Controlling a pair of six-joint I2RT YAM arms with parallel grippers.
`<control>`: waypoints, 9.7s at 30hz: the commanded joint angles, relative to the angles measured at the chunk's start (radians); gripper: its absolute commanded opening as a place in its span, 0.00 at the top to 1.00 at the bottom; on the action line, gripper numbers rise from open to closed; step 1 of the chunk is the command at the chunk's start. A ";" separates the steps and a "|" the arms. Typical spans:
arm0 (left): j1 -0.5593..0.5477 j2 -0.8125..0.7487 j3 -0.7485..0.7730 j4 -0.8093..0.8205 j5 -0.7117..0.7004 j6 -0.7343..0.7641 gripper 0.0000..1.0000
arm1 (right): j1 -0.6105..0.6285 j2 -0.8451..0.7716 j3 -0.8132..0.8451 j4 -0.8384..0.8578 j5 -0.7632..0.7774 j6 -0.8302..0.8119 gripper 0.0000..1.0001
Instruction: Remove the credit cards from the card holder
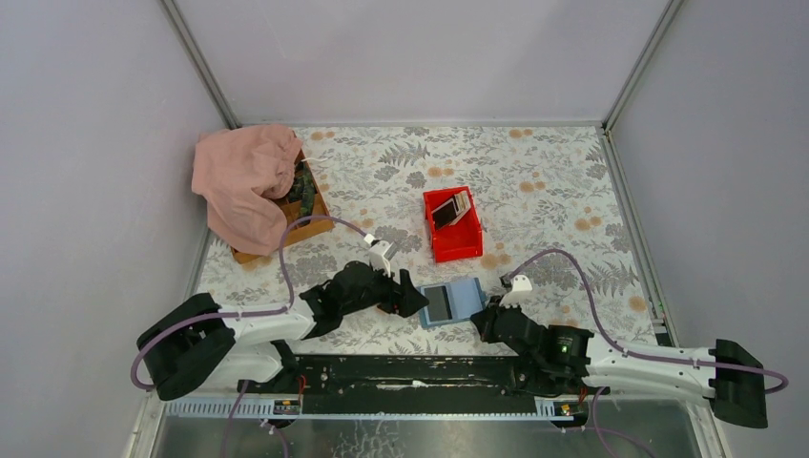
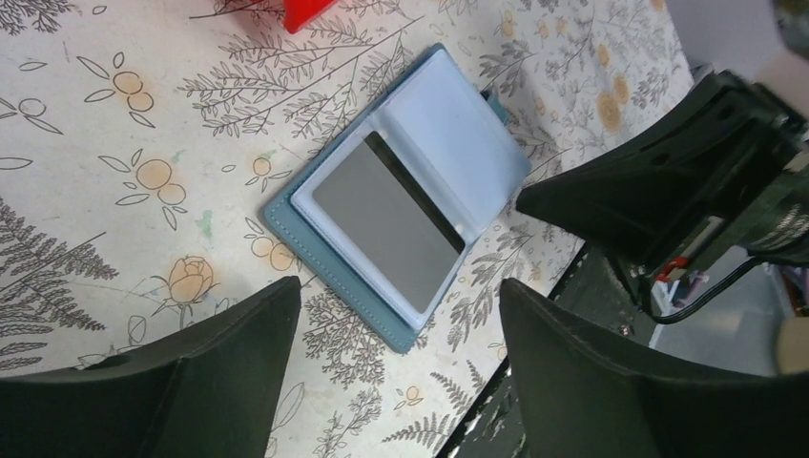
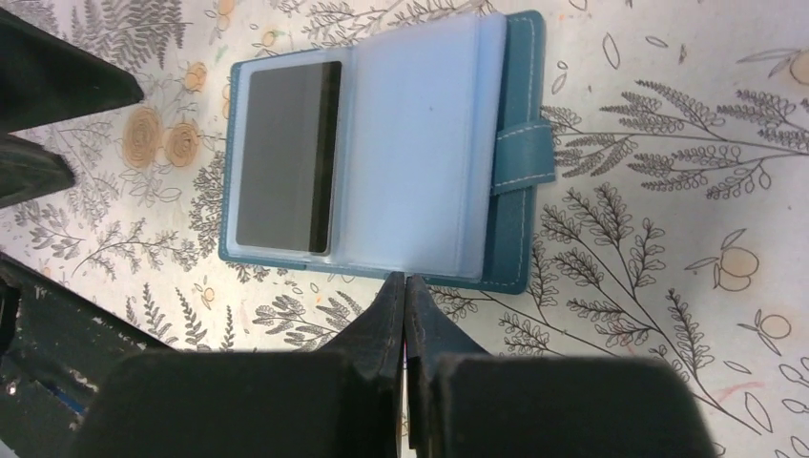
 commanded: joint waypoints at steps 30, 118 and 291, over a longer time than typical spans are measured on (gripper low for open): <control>0.007 0.367 -0.085 0.572 0.160 -0.185 1.00 | -0.272 0.222 0.132 0.340 -0.445 -0.292 0.82; 0.011 0.495 -0.112 0.661 0.161 -0.210 1.00 | -0.408 0.467 -0.038 0.867 -0.798 -0.186 0.54; 0.026 0.001 -0.039 0.380 0.475 0.015 0.97 | -0.498 -0.222 -0.005 0.321 -1.126 -0.230 1.00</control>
